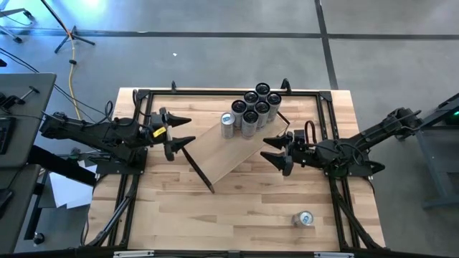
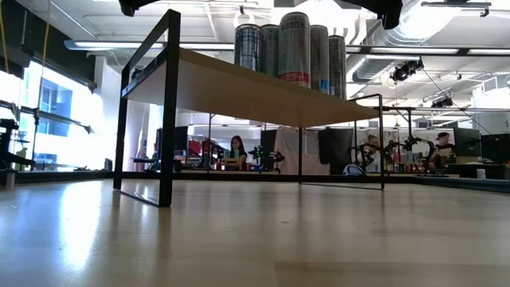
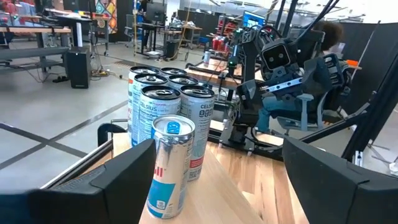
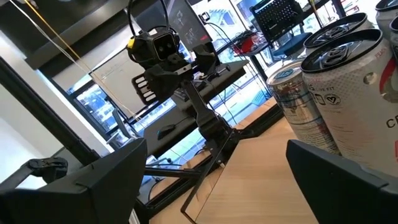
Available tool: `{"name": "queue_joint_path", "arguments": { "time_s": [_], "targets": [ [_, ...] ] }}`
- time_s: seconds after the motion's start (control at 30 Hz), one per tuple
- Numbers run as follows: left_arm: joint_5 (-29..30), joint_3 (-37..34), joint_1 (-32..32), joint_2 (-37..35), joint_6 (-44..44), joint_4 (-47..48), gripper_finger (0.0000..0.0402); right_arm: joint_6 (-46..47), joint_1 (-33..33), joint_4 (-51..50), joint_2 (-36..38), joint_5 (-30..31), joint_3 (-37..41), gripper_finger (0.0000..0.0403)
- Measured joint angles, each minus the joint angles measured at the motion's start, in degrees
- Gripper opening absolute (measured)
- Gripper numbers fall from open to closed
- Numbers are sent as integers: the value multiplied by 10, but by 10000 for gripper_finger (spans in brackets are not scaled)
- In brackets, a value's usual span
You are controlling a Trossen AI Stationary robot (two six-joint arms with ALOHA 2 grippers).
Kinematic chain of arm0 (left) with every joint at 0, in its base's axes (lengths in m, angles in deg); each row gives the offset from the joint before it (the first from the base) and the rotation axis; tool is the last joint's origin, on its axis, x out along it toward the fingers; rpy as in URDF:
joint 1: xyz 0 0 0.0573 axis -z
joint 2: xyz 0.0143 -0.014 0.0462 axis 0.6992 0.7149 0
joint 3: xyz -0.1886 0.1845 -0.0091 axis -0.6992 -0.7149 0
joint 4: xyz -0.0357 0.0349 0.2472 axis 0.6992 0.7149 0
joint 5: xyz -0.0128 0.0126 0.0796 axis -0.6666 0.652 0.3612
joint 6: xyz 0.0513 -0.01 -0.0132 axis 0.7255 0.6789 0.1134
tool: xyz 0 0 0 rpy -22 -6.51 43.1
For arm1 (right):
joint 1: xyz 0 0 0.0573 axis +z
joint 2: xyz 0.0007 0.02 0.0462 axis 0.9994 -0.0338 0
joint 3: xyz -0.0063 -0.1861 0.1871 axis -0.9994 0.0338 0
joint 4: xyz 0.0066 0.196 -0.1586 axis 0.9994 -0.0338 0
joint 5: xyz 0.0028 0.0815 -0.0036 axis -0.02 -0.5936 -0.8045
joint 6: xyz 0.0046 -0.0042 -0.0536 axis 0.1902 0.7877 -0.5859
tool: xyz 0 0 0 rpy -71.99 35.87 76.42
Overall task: Place canned beverage on shelf
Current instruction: Put the blue soda can on the shelf and align it with the other blue soda can
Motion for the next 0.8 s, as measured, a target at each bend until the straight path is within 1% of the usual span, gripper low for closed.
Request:
{"name": "queue_joint_path", "arguments": {
  "time_s": [0.13,0.33,0.47,0.6,0.67,0.73,0.8],
  "targets": [
    [-1,0,1,0,-3,0,321,-1,0,0,0,0,0,372],
    [-47,0,1,0,-69,0,321,-44,0,0,0,0,0,372],
    [-61,0,1,-1,-107,0,321,-111,0,0,0,0,0,372],
    [-63,0,1,-1,-150,0,321,-217,0,-1,0,4,0,371],
    [-63,0,1,-1,-154,0,321,-266,0,-1,0,4,0,372],
    [-63,0,1,-1,-147,0,321,-284,0,-1,0,4,0,372],
    [-63,0,1,-1,-137,0,321,-282,0,0,0,4,0,371]
  ]
}}
